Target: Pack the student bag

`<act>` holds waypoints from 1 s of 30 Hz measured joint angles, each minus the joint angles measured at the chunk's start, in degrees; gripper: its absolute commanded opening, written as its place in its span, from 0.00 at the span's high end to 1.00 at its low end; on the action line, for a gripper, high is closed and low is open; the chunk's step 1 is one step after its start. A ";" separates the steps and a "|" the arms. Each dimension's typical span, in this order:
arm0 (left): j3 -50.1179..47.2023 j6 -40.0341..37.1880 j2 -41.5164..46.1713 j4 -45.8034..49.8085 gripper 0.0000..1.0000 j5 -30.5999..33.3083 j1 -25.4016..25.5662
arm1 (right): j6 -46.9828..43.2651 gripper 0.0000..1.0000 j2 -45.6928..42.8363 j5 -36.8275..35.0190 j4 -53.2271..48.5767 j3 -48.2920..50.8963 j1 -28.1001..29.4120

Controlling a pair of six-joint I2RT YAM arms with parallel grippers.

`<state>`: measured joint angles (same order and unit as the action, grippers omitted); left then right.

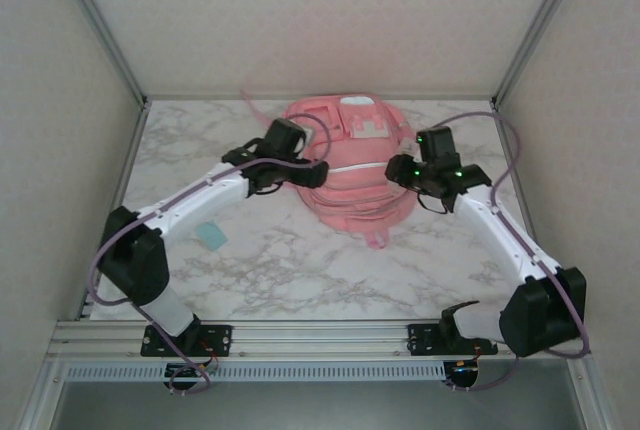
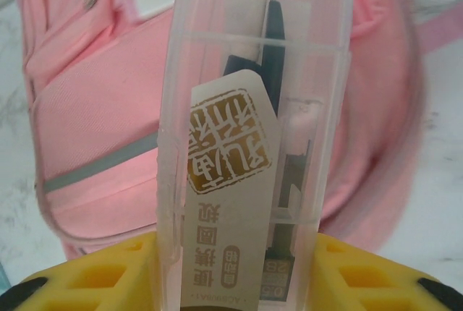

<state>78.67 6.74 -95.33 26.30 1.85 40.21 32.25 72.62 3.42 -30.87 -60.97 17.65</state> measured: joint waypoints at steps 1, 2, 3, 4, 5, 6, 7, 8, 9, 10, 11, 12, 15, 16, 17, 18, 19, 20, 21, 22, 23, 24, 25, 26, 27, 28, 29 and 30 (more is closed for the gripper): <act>1.36 -1.68 -1.46 0.68 0.11 0.17 1.36 | 0.63 0.54 -1.44 0.87 0.33 1.40 -1.77; 2.69 -3.26 -2.86 1.40 0.11 0.26 2.56 | 1.16 0.54 -2.58 1.51 0.61 2.47 -3.15; 4.17 -4.85 -4.28 2.19 0.12 0.42 3.63 | 1.73 0.54 -3.80 2.43 0.79 3.69 -4.74; 5.77 -6.56 -5.84 2.84 0.13 0.63 4.66 | 2.14 0.53 -4.72 3.02 0.94 4.63 -6.05; 7.10 -7.87 -7.04 3.54 0.13 1.01 5.40 | 2.54 0.54 -5.46 3.65 1.14 5.42 -7.13; 8.46 -9.27 -8.35 4.04 0.13 1.46 6.10 | 2.86 0.54 -6.01 4.22 1.14 6.01 -7.93; 9.66 -10.47 -9.46 4.48 0.13 1.84 6.69 | 3.06 0.54 -6.38 4.61 1.07 6.38 -8.44; 11.02 -11.82 -10.69 4.98 0.13 2.14 7.26 | 3.21 0.54 -6.78 5.20 1.11 6.71 -8.87; 12.11 -13.00 -11.69 5.53 0.13 2.43 7.72 | 3.39 0.54 -7.06 5.66 1.11 6.91 -9.16; 12.98 -13.97 -12.57 5.84 0.13 2.69 8.04 | 3.43 0.54 -7.32 5.92 1.11 6.99 -9.29; 13.88 -15.06 -13.57 6.16 0.13 2.99 8.35 | 3.45 0.54 -7.58 6.29 1.11 6.99 -9.44; 14.73 -16.11 -14.53 6.64 0.14 3.19 8.52 | 3.52 0.54 -7.80 6.69 1.22 6.99 -9.53; 17.00 -18.40 -17.14 7.74 0.15 3.58 8.74 | 3.61 0.55 -8.28 7.34 1.33 6.99 -9.70; 17.64 -19.06 -17.92 8.00 0.15 3.80 8.74 | 3.58 0.55 -8.35 7.39 1.33 6.99 -9.79; 18.10 -19.65 -18.60 8.33 0.15 4.07 8.74 | 3.61 0.55 -8.41 7.39 1.36 6.99 -9.90; 18.49 -20.17 -19.15 8.59 0.17 4.31 8.72 | 3.61 0.55 -8.41 7.54 1.36 6.99 -9.97; 18.86 -20.72 -19.65 8.85 0.19 4.50 8.72 | 3.61 0.55 -8.41 7.78 1.33 6.99 -10.08; 19.15 -20.96 -19.98 9.03 0.23 4.63 8.72 | 3.58 0.55 -8.41 7.89 1.33 6.99 -10.14; 19.41 -21.38 -20.35 9.20 0.30 4.70 8.74 | 3.61 0.56 -8.41 8.13 1.36 6.99 -10.19; 19.65 -21.64 -20.63 9.44 0.39 4.70 8.74 | 3.61 0.56 -8.41 8.28 1.36 6.99 -10.23; 19.98 -21.88 -20.87 9.77 0.47 4.66 8.74 | 3.58 0.56 -8.41 8.44 1.36 6.99 -10.23; 20.39 -22.21 -21.07 10.05 0.55 4.57 8.76 | 3.61 0.57 -8.41 8.48 1.36 6.99 -10.27; 20.79 -22.25 -21.24 10.43 0.64 4.39 8.85 | 3.61 0.57 -8.44 8.63 1.36 6.99 -10.27; 21.29 -22.16 -21.38 10.88 0.71 4.07 9.01 | 3.58 0.57 -8.46 8.66 1.36 7.02 -10.27; 21.77 -22.21 -21.40 11.21 0.80 3.56 9.18 | 3.58 0.57 -8.48 8.70 1.36 7.04 -10.27; 22.25 -22.36 -21.40 11.54 0.89 2.99 9.31 | 3.58 0.57 -8.50 8.81 1.46 7.08 -10.27; 22.75 -22.10 -21.40 11.76 0.96 2.89 9.33 | 3.56 0.58 -8.50 8.87 1.51 7.15 -10.27; 23.41 -21.99 -21.40 11.91 1.00 2.80 9.22 | 3.56 0.58 -8.50 9.07 1.55 7.21 -10.27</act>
<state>102.08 -15.25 -116.73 38.22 4.64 49.43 35.81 64.12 12.49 -29.32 -53.76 7.38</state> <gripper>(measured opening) 0.086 0.435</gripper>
